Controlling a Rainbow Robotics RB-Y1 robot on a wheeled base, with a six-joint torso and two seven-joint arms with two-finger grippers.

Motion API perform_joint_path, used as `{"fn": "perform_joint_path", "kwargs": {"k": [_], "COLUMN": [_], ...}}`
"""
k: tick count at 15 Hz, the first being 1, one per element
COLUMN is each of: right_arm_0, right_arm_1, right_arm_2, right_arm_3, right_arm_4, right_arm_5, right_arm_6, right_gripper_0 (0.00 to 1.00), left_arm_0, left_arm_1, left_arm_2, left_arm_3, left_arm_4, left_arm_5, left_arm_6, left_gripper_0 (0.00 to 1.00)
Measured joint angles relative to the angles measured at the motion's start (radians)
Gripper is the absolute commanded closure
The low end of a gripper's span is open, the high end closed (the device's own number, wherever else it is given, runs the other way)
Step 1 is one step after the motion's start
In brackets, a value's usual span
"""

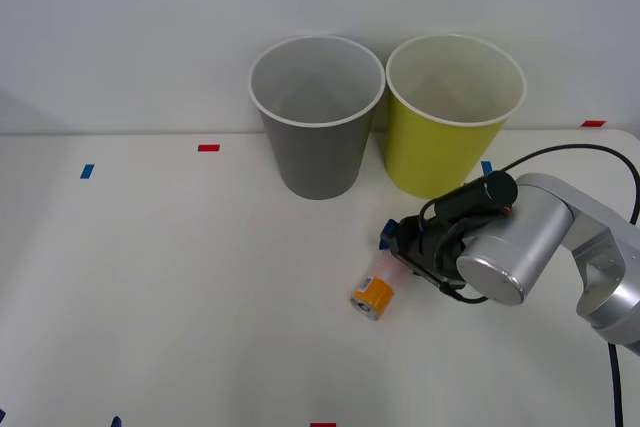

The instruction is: Put cans in the gray bin and PET bottles in the light green bin.

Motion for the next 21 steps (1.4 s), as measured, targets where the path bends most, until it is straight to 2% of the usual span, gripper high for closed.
{"fn": "perform_joint_path", "kwargs": {"k": [4, 10, 16, 21], "right_arm_0": [0.003, 0.08, 0.264, 0.358], "right_arm_1": [0.009, 0.0, 0.04, 0.121], "right_arm_2": [0.003, -0.025, -0.194, -0.303], "right_arm_3": [-0.002, -0.076, -0.286, -0.388], "right_arm_4": [0.007, 0.037, 0.093, 0.109], "right_arm_5": [0.0, -0.038, -0.051, -0.053], "right_arm_6": [0.011, 0.065, 0.44, 0.791], "right_gripper_0": [0.95, 0.96, 1.0, 1.0], "left_arm_0": [0.0, 0.0, 0.0, 0.0], "left_arm_1": [0.0, 0.0, 0.0, 0.0], "left_arm_2": [0.0, 0.0, 0.0, 0.0], "left_arm_3": [0.0, 0.0, 0.0, 0.0], "left_arm_4": [0.0, 0.0, 0.0, 0.0], "left_arm_5": [0.0, 0.0, 0.0, 0.0], "left_arm_6": [0.0, 0.0, 0.0, 0.0], "left_gripper_0": [0.0, 0.0, 0.0, 0.0]}}
